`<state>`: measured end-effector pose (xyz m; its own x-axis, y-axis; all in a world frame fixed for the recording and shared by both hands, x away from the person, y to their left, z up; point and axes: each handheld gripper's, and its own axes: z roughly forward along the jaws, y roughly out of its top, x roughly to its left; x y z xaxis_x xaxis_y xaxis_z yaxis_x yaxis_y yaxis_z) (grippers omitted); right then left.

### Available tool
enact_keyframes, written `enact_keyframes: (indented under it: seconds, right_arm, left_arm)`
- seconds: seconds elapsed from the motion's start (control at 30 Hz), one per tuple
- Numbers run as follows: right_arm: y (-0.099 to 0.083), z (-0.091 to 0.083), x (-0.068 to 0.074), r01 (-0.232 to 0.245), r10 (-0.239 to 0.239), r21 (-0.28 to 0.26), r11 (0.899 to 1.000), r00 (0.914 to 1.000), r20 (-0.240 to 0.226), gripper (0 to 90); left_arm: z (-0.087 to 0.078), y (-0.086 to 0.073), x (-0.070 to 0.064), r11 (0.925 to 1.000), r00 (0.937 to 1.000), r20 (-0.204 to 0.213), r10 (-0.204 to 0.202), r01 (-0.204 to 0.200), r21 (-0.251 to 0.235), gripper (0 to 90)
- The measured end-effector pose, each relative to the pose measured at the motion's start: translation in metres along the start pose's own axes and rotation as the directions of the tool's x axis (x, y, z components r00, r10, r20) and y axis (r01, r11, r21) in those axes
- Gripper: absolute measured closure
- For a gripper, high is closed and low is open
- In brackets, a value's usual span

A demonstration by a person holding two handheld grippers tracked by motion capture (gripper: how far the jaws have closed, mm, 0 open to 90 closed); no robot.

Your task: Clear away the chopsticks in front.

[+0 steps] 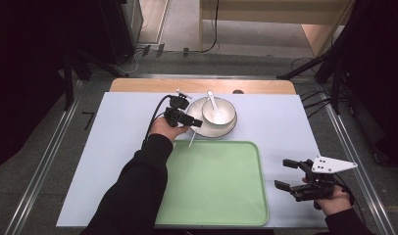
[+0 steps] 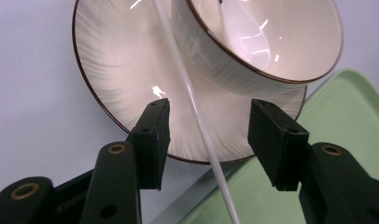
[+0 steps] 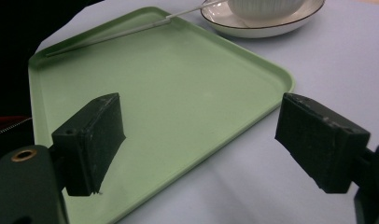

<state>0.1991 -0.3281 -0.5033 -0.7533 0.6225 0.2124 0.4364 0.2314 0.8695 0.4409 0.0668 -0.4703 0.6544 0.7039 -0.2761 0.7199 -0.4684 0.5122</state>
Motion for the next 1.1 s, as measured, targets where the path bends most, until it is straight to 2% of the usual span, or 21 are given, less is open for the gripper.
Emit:
enact_keyframes:
  seconds: [0.13, 0.2, 0.3, 0.43, 0.6, 0.83, 0.93, 1.1]
  right_arm:
    - [0.000, 0.000, 0.000, 0.000, 0.000, 0.000, 1.000, 1.0000, 0.000, 16.1]
    - [0.000, -0.001, 0.000, 0.001, -0.001, 0.002, 1.000, 1.0000, 0.000, 16.2]
    - [0.000, -0.001, 0.000, 0.004, -0.004, 0.002, 1.000, 1.0000, 0.004, 16.2]
    - [-0.001, -0.002, 0.000, 0.003, -0.003, 0.001, 1.000, 1.0000, 0.003, 16.2]
    - [-0.001, -0.002, 0.000, 0.005, -0.005, 0.002, 1.000, 1.0000, 0.002, 16.1]
    - [-0.001, -0.003, 0.000, 0.005, -0.005, 0.005, 1.000, 1.0000, 0.008, 16.2]
    - [-0.001, -0.003, 0.000, 0.005, -0.005, 0.004, 1.000, 0.9999, 0.009, 16.2]
    - [-0.001, -0.003, 0.000, 0.005, -0.005, 0.003, 1.000, 1.0000, 0.007, 16.2]
  left_arm:
    - [0.006, 0.000, 0.003, 0.9999, 0.9999, -0.006, -0.015, 0.015, 0.001, 51.2]
    - [0.011, 0.001, 0.004, 0.9996, 0.9994, -0.023, -0.026, 0.027, 0.010, 52.8]
    - [0.018, 0.000, 0.006, 0.9982, 0.9979, -0.031, -0.057, 0.058, 0.015, 58.4]
    - [0.022, 0.001, 0.007, 0.9968, 0.9966, -0.036, -0.074, 0.075, 0.026, 62.6]
    - [0.026, 0.002, 0.006, 0.9913, 0.9901, -0.066, -0.123, 0.126, 0.039, 73.6]
    - [0.030, 0.002, 0.006, 0.9821, 0.9811, -0.075, -0.178, 0.182, 0.047, 81.7]
    - [0.029, 0.003, 0.006, 0.9834, 0.9807, -0.093, -0.172, 0.177, 0.041, 85.1]
    - [0.029, 0.002, 0.007, 0.9829, 0.9816, -0.075, -0.176, 0.179, 0.042, 85.7]
